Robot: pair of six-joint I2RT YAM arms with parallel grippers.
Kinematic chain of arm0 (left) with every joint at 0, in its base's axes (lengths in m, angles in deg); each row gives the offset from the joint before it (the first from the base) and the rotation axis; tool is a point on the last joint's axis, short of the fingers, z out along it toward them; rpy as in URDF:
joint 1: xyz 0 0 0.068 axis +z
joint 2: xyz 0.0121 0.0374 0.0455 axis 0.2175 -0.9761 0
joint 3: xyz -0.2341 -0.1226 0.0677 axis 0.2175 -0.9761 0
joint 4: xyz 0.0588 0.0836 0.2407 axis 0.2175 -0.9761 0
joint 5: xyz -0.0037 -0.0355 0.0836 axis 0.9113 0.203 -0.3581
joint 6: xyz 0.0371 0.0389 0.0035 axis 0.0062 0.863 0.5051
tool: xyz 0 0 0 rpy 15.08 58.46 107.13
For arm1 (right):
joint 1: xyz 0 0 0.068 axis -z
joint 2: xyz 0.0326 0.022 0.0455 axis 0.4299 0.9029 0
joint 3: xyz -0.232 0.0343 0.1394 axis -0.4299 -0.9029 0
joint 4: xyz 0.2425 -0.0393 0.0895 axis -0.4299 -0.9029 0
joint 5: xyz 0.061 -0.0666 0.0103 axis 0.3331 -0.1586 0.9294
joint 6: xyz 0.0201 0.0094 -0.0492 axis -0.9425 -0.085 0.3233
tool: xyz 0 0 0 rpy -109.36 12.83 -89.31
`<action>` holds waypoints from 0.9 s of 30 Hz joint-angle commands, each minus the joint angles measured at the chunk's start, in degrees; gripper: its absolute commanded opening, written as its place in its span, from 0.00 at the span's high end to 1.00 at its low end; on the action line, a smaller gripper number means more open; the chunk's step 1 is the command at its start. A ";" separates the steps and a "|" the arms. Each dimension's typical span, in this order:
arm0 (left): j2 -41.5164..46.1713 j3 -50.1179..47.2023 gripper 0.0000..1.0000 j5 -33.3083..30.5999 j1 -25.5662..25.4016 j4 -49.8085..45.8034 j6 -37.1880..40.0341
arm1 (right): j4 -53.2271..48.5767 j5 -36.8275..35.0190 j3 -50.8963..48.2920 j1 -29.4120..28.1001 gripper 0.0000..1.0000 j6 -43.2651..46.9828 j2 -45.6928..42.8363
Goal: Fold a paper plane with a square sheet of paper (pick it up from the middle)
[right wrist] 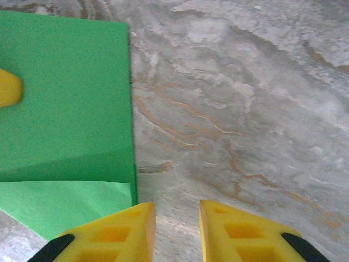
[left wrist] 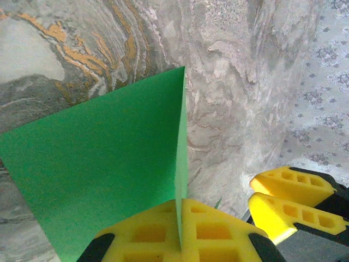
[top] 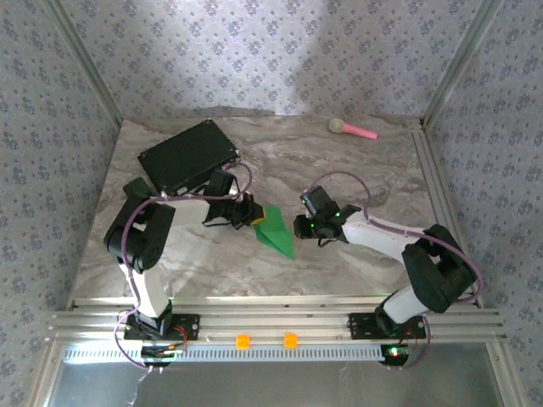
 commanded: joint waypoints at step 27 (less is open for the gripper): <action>2.25 -1.22 0.94 -4.62 -2.55 4.96 -7.35 | 32.39 -10.20 -19.67 -15.03 0.56 27.19 -10.93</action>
